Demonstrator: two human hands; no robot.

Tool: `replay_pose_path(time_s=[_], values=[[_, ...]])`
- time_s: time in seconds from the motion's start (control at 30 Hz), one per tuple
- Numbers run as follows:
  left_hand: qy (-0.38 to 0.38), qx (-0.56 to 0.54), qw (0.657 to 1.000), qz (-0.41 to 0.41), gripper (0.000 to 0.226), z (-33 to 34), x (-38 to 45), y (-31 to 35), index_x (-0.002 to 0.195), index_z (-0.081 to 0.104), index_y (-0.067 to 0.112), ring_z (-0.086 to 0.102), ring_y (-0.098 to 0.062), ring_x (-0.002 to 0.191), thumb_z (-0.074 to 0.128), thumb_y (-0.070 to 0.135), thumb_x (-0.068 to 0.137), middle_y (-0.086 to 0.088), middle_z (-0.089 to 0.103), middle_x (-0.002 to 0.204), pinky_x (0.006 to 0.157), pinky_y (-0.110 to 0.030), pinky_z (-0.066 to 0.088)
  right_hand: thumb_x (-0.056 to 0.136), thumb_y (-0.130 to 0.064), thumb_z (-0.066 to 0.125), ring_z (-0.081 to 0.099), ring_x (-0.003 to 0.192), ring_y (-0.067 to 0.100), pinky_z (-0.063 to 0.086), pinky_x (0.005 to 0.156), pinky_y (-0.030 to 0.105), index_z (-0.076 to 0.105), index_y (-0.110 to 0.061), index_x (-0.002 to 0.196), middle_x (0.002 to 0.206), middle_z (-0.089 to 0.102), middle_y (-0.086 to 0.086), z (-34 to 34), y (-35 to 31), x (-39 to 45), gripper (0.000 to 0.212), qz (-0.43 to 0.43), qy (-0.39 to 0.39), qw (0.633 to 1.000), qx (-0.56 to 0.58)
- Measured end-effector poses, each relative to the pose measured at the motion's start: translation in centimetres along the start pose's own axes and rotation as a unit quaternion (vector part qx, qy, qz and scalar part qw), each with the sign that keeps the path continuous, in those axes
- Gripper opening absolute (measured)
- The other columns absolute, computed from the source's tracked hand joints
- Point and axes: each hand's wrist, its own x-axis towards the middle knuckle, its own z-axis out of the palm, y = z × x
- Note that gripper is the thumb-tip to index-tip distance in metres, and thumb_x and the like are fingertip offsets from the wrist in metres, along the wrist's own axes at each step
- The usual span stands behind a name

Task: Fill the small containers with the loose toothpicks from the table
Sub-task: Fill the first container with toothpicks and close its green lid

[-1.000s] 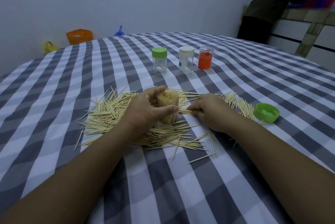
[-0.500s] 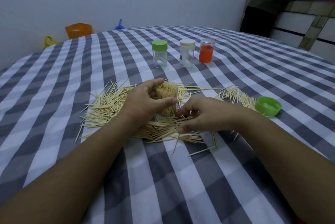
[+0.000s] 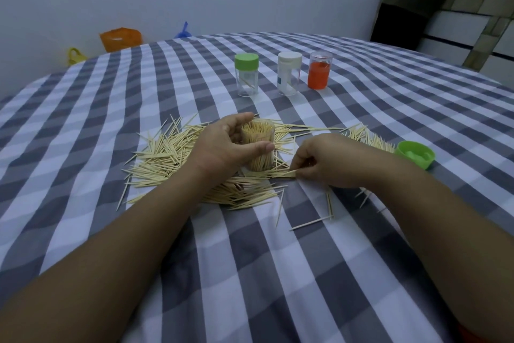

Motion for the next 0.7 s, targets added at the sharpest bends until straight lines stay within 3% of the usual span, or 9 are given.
replay_pose_path(time_s=[0.13,0.27,0.43,0.57,0.7], values=[[-0.003,-0.002,1.000,-0.002,0.090,-0.1,-0.1,0.1,0.131,0.054,0.018,0.063,-0.012,0.107,0.079,0.041,0.048,-0.003,0.065,0.116,0.095,-0.032,0.052,0.092,-0.021,0.056,0.059,0.090,0.014,0.048,0.080,0.027,0.069,-0.021,0.113,0.097,0.062,-0.006,-0.1,0.2,0.0,0.024,0.003,-0.002,0.999,-0.032],[-0.005,-0.012,1.000,-0.004,0.090,-0.1,-0.2,0.2,0.132,0.053,0.017,0.064,-0.013,0.107,0.079,0.039,0.048,-0.004,0.065,0.116,0.095,-0.032,0.052,0.088,-0.014,0.052,0.061,0.097,0.034,0.052,0.083,0.044,0.069,-0.004,0.100,0.103,0.066,0.019,0.5,0.4,0.8,0.024,0.011,0.016,0.995,-0.102],[-0.008,-0.020,1.000,-0.002,0.088,0.0,-0.2,0.2,0.132,0.053,0.016,0.064,-0.011,0.105,0.079,0.036,0.051,-0.004,0.066,0.115,0.092,-0.028,0.053,0.091,-0.012,0.052,0.063,0.085,0.029,0.051,0.074,0.036,0.069,-0.008,0.095,0.092,0.067,0.012,0.3,0.9,0.8,0.017,0.049,0.001,0.990,-0.130],[0.000,-0.008,1.000,0.005,0.079,0.0,-0.2,0.2,0.131,0.054,0.016,0.063,-0.004,0.091,0.081,0.030,0.058,0.001,0.066,0.101,0.078,-0.009,0.051,0.097,-0.018,0.048,0.060,0.090,0.028,0.047,0.077,0.034,0.065,-0.008,0.102,0.098,0.065,0.011,-0.5,1.0,0.4,0.021,0.053,0.020,0.997,-0.054],[0.004,-0.002,1.000,0.010,0.072,0.1,-0.2,0.3,0.130,0.054,0.018,0.062,-0.001,0.088,0.082,0.022,0.064,0.003,0.065,0.099,0.074,-0.005,0.049,0.099,-0.020,0.044,0.062,0.086,0.020,0.048,0.079,0.035,0.059,-0.014,0.092,0.088,0.066,0.001,-0.9,1.4,0.1,0.018,0.047,0.081,0.987,0.128]])
